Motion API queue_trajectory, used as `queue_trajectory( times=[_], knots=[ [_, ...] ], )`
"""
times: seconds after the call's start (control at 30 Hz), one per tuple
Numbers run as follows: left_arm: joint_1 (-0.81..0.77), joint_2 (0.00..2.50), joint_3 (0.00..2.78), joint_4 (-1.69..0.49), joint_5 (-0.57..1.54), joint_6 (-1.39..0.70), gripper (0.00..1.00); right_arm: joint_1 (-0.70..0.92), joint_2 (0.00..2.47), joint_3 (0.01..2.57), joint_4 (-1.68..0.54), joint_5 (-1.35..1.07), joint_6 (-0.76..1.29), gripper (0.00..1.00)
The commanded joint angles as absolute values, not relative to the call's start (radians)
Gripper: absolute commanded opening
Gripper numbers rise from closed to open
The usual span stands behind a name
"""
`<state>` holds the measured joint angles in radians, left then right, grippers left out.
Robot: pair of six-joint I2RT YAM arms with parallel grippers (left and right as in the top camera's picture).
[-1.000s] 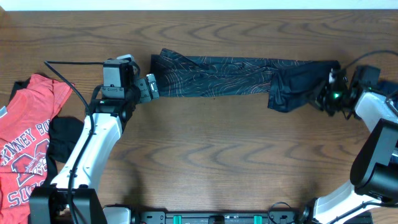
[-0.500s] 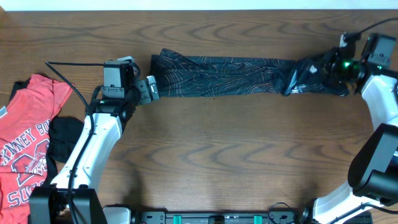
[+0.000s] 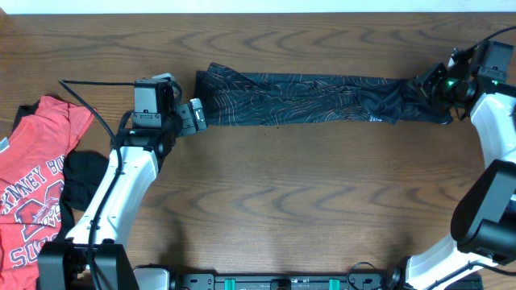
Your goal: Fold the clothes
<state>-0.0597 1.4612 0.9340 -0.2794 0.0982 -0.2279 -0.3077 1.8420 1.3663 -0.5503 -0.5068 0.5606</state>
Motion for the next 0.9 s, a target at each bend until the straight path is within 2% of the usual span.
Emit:
queue_trajectory(
  times=[0.0,0.13,0.17,0.2,0.23,0.27,0.33,0.47,0.57,0.6,0.63,0.67,0.87],
  knots=[
    [-0.055,1.462,0.943,-0.276,0.098,-0.218,0.98,-0.295,1.902,1.378,-0.557,-0.382,0.572,0.01],
    [-0.054,1.462,0.943,-0.275,0.098,-0.218,0.98,-0.294,1.988,1.378,-0.567,-0.348,0.572,0.01],
    [-0.054,1.462,0.943,-0.275,0.098,-0.218,0.98,-0.293,2.017,1.378,-0.567,-0.348,0.567,0.12],
    [-0.054,1.462,0.943,-0.276,0.098,-0.218,0.98,-0.292,2.041,1.378,-0.567,-0.357,0.55,0.38],
    [-0.054,1.462,0.943,-0.276,0.098,-0.218,0.98,-0.291,2.064,1.378,-0.566,-0.38,0.517,0.51],
    [-0.054,1.462,0.943,-0.276,0.098,-0.218,0.98,-0.29,2.078,1.378,-0.567,-0.394,0.496,0.68],
    [-0.054,1.462,0.943,-0.276,0.098,-0.218,0.98,-0.29,2.081,1.379,-0.568,-0.401,0.467,0.71],
    [-0.054,1.462,0.943,-0.276,0.098,-0.218,0.98,-0.296,2.014,1.407,-0.607,-0.39,0.447,0.67],
    [-0.055,1.462,0.943,-0.276,0.098,-0.218,0.98,-0.308,1.941,1.426,-0.642,-0.38,0.421,0.7],
    [-0.054,1.462,0.943,-0.276,0.098,-0.218,0.98,-0.309,1.917,1.43,-0.654,-0.373,0.42,0.74],
    [-0.054,1.462,0.943,-0.276,0.098,-0.218,0.98,-0.309,1.887,1.437,-0.67,-0.371,0.42,0.84],
    [-0.054,1.462,0.943,-0.276,0.099,-0.218,0.98,-0.309,1.859,1.446,-0.686,-0.37,0.419,0.99],
    [-0.054,1.462,0.943,-0.277,0.147,-0.218,0.98,-0.308,1.701,1.497,-0.749,-0.371,0.385,0.99]
  ],
)
